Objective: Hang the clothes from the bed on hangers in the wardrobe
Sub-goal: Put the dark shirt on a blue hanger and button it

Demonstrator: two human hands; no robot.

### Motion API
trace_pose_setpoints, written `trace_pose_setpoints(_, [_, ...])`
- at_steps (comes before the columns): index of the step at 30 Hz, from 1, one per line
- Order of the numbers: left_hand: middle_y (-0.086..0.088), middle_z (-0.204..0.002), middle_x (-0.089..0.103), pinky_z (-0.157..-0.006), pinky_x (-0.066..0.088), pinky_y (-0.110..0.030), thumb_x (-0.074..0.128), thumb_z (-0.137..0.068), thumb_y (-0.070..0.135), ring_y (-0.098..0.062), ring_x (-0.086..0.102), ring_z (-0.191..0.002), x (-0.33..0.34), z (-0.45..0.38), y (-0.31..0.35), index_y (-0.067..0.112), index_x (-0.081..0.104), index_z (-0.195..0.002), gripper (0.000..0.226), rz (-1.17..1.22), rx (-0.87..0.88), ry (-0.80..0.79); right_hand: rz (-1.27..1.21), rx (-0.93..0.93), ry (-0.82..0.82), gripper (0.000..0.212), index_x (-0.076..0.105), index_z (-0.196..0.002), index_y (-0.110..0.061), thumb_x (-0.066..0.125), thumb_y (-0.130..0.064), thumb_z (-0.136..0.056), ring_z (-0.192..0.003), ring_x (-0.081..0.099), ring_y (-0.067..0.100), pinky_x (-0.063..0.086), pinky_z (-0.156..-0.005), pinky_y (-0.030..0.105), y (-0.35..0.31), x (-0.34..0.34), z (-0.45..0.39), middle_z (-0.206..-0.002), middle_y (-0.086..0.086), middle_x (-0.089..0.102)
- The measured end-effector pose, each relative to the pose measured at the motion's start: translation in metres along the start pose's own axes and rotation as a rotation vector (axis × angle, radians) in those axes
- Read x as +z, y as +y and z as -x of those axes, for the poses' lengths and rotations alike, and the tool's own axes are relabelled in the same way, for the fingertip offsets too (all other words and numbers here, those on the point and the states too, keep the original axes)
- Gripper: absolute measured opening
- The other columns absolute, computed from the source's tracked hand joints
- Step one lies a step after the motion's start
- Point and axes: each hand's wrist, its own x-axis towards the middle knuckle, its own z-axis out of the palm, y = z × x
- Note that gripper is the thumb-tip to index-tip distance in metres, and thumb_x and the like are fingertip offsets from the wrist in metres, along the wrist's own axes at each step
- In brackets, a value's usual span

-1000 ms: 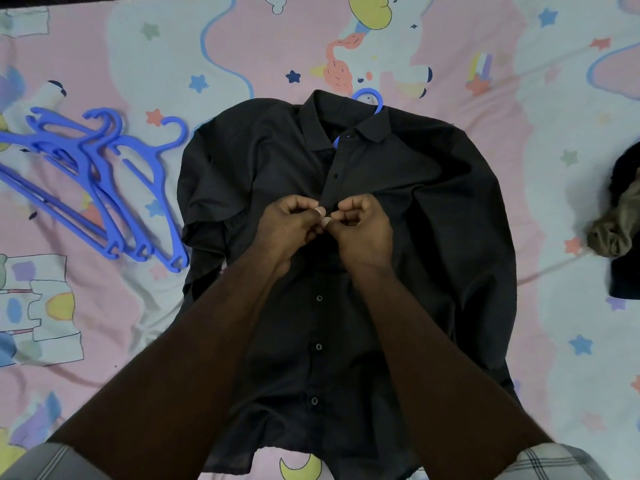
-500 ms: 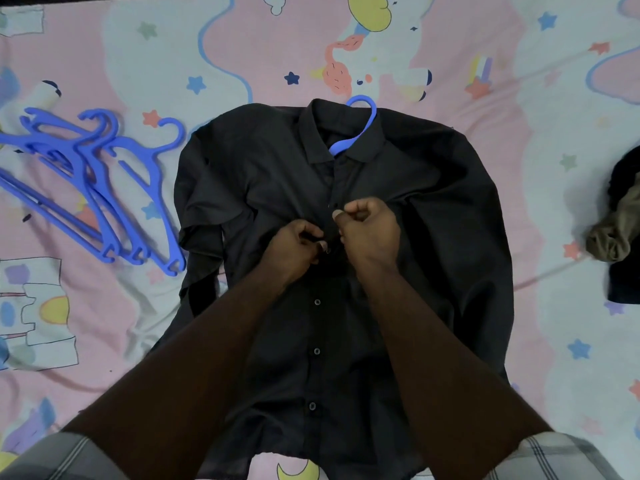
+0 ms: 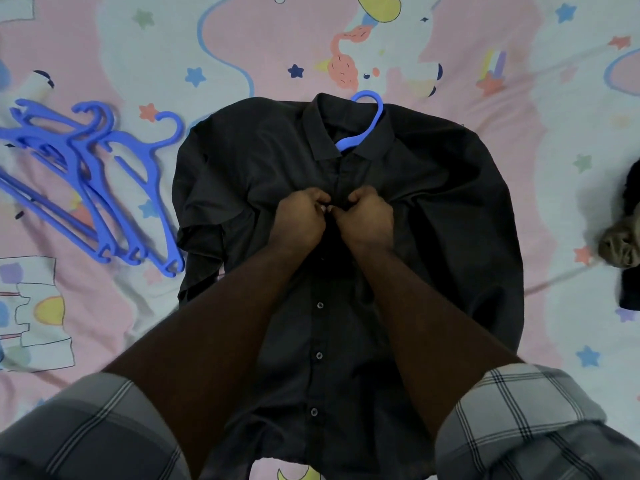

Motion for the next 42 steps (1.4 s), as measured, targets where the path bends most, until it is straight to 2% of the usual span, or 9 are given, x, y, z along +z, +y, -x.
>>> trace_pose_setpoints(2, [-0.003, -0.119, 0.072, -0.098, 0.046, -0.021, 0.057, -0.095, 0.006, -0.017, 0.065, -0.112, 0.003, -0.005, -0.004, 0.014, 0.072, -0.118, 0.029, -0.001, 0.016, -0.021, 0.052, -0.028, -0.025, 0.042, 0.057, -0.111, -0.014, 0.077, -0.035, -0.080, -0.108, 0.061, 0.024, 0.039, -0.079, 0.023, -0.001, 0.000, -0.001, -0.115, 0.007, 0.065])
trace_pose_setpoints(10, [0.002, -0.107, 0.076, -0.087, 0.046, -0.015, 0.061, -0.090, 0.011, -0.010, 0.069, -0.099, 0.007, -0.007, -0.004, 0.017, 0.076, -0.111, 0.026, 0.017, 0.030, -0.003, 0.001, 0.002, -0.004, 0.029, 0.067, -0.113, -0.016, 0.062, -0.025, -0.086, -0.108, 0.064, 0.027, 0.047, -0.089, 0.029, -0.002, -0.003, -0.001, -0.114, 0.008, 0.070])
trace_pose_setpoints(12, [0.003, -0.103, 0.076, -0.088, 0.052, -0.022, 0.062, -0.089, 0.011, -0.011, 0.069, -0.096, 0.009, -0.006, -0.002, 0.019, 0.076, -0.108, 0.025, 0.029, 0.022, 0.007, -0.080, 0.026, 0.003, 0.025, 0.071, -0.108, -0.017, 0.062, -0.023, -0.086, -0.104, 0.066, 0.022, 0.049, -0.088, 0.027, 0.002, -0.004, 0.000, -0.109, 0.003, 0.073])
trace_pose_setpoints(15, [0.001, -0.099, 0.076, -0.085, 0.055, -0.030, 0.063, -0.088, 0.013, -0.015, 0.069, -0.093, 0.014, -0.005, 0.000, 0.020, 0.076, -0.102, 0.020, 0.039, 0.013, 0.036, -0.212, 0.081, -0.011, 0.015, 0.072, -0.094, -0.023, 0.066, -0.028, -0.082, -0.089, 0.071, 0.021, 0.058, -0.086, 0.040, 0.007, -0.002, 0.001, -0.093, -0.001, 0.075])
trace_pose_setpoints(19, [0.002, -0.090, 0.074, -0.076, 0.055, -0.032, 0.061, -0.087, 0.012, -0.014, 0.068, -0.083, 0.015, -0.005, 0.003, 0.019, 0.074, -0.093, 0.016, 0.023, 0.016, 0.014, -0.279, 0.090, -0.032, 0.007, 0.061, -0.073, -0.032, 0.067, -0.033, -0.075, -0.080, 0.072, 0.023, 0.060, -0.077, 0.047, 0.011, -0.001, -0.001, -0.082, -0.003, 0.073])
trace_pose_setpoints(27, [0.000, -0.089, 0.070, -0.067, 0.047, -0.027, 0.064, -0.088, 0.025, -0.018, 0.065, -0.083, 0.016, -0.006, 0.013, 0.023, 0.063, -0.082, 0.006, -0.067, -0.063, -0.041, -0.315, 0.030, -0.037, 0.006, 0.064, -0.084, -0.032, 0.070, -0.031, -0.084, -0.081, 0.071, 0.020, 0.060, -0.077, 0.051, 0.019, -0.003, 0.003, -0.085, -0.003, 0.072])
trace_pose_setpoints(30, [0.002, -0.085, 0.072, -0.068, 0.048, -0.023, 0.066, -0.087, 0.023, -0.013, 0.065, -0.081, 0.013, -0.005, 0.015, 0.019, 0.070, -0.086, 0.006, 0.080, -0.128, -0.016, -0.309, 0.021, -0.026, 0.007, 0.065, -0.084, -0.028, 0.069, -0.034, -0.086, -0.078, 0.071, 0.019, 0.060, -0.077, 0.049, 0.018, -0.006, 0.005, -0.081, -0.004, 0.072])
trace_pose_setpoints(35, [-0.001, -0.080, 0.072, -0.060, 0.050, -0.018, 0.072, -0.087, 0.010, -0.006, 0.065, -0.070, -0.001, 0.006, 0.016, 0.013, 0.071, -0.088, 0.003, 0.611, -0.241, -0.041, -0.319, -0.011, -0.056, 0.011, 0.068, -0.090, -0.021, 0.067, -0.032, -0.089, -0.076, 0.069, 0.016, 0.060, -0.076, 0.045, 0.014, -0.009, 0.013, -0.080, -0.004, 0.071])
trace_pose_setpoints(42, [-0.003, -0.076, 0.070, -0.059, 0.050, -0.017, 0.069, -0.090, 0.004, -0.008, 0.064, -0.068, -0.007, 0.010, 0.019, 0.010, 0.070, -0.091, 0.006, 0.756, -0.268, -0.106, -0.390, -0.067, -0.050, 0.011, 0.072, -0.090, -0.018, 0.064, -0.026, -0.090, -0.068, 0.064, 0.006, 0.061, -0.074, 0.044, 0.012, -0.009, 0.019, -0.073, -0.010, 0.069])
